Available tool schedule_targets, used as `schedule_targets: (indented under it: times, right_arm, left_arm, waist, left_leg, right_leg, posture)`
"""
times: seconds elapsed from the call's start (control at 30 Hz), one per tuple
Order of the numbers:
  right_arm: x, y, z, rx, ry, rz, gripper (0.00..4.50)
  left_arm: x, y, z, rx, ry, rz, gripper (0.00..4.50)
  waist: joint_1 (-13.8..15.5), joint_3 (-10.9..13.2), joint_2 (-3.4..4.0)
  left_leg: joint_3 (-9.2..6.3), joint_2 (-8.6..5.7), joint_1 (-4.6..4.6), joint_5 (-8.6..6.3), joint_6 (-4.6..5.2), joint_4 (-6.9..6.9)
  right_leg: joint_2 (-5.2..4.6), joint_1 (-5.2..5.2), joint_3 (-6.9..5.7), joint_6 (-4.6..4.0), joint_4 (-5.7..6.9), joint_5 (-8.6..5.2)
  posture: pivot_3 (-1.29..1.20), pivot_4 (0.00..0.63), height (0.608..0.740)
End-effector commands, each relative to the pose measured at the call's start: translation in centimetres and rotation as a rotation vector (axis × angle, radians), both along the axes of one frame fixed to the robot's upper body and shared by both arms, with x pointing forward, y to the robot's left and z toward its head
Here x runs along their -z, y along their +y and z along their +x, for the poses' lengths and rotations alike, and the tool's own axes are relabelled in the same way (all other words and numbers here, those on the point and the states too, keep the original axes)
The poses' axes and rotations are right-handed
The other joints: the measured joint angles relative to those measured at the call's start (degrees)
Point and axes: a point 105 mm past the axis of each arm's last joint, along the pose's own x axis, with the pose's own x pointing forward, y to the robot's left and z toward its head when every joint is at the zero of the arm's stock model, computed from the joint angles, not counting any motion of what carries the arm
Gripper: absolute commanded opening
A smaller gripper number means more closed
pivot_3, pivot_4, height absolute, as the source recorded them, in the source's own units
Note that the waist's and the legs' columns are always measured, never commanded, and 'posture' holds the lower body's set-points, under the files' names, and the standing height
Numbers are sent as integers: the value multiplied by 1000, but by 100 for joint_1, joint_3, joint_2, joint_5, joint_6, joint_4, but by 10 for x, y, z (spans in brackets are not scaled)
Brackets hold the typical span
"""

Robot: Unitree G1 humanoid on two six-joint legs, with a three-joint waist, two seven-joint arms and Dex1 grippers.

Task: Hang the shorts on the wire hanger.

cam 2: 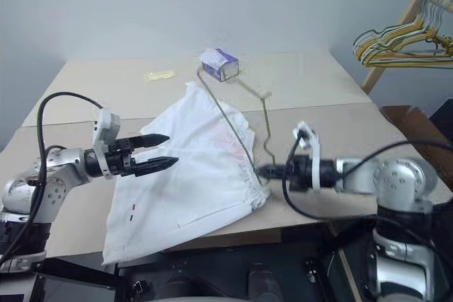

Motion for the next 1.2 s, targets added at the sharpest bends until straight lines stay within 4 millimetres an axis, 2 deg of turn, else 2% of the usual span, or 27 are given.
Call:
schedule_targets:
  times: [0.03,0.3,0.47,0.8,1.2]
  right_arm:
    - [4,-15,-19,0,121,90,0]
    - [31,-54,-39,157,315,78,0]
    - [36,-69,-37,233,350,76,0]
    - [48,-62,-27,228,377,5,0]
    - [52,-70,-24,258,412,-2,0]
  left_arm:
    - [-14,-8,-4,38,-70,10,4481]
    - [-8,-18,-10,87,-78,38,4481]
    - [-4,-20,-12,95,-73,42,4481]
    - [0,-22,-12,88,-54,40,4481]
    - [4,-22,-14,84,-62,51,4481]
  waist:
    - [-7,0,0]
    - [-26,0,0]
    - [-36,-2,-1]
    - [-20,-2,-2]
    - [-14,-2,-2]
  left_leg:
    - [1,-1,3,0,0,0]
    - [25,0,19,0,2,3]
    - [38,0,19,1,2,6]
    - [47,0,19,0,2,6]
    - [50,0,19,0,2,8]
  right_leg:
    - [-1,3,2,0,0,0]
    - [11,26,36,10,2,7]
    - [13,26,50,16,0,12]
    - [14,25,60,21,-2,15]
    - [13,19,64,22,-3,20]
  posture:
    - [-103,0,740]
    - [-113,0,740]
    - [-117,0,740]
    - [-101,0,740]
    - [-92,0,740]
